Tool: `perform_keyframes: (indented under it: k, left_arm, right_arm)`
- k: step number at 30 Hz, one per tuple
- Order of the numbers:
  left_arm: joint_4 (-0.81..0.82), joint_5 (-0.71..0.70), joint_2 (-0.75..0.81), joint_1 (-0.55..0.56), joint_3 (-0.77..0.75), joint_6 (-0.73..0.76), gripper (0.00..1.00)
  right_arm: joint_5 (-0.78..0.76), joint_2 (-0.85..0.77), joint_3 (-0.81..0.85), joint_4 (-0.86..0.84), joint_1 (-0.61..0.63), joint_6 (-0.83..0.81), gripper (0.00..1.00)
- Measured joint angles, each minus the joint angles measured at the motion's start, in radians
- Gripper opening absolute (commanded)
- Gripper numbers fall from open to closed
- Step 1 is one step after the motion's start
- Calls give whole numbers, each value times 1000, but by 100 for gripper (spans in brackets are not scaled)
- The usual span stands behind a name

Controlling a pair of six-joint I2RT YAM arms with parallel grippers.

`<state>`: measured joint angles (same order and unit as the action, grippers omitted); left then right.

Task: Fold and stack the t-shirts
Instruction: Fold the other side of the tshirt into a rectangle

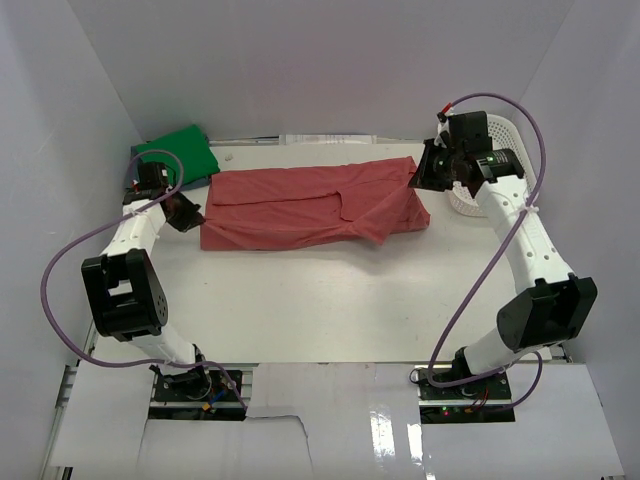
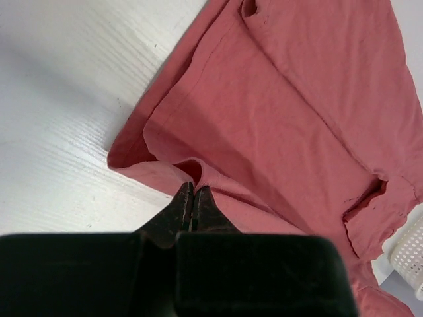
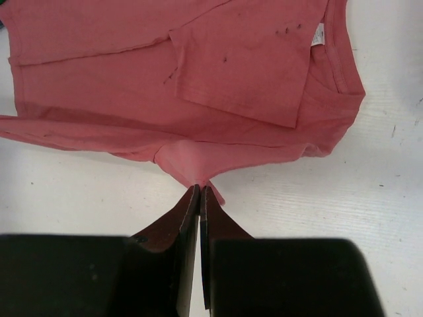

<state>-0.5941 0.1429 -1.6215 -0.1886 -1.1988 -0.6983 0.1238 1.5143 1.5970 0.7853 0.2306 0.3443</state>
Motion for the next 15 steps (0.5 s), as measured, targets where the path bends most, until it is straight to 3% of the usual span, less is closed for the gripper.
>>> perform_keyframes:
  k: [15]
  left_arm:
    - [-32,0,-119,0,-135,-17,0]
  right_arm:
    - [31,183,224,1,-29,-38,8]
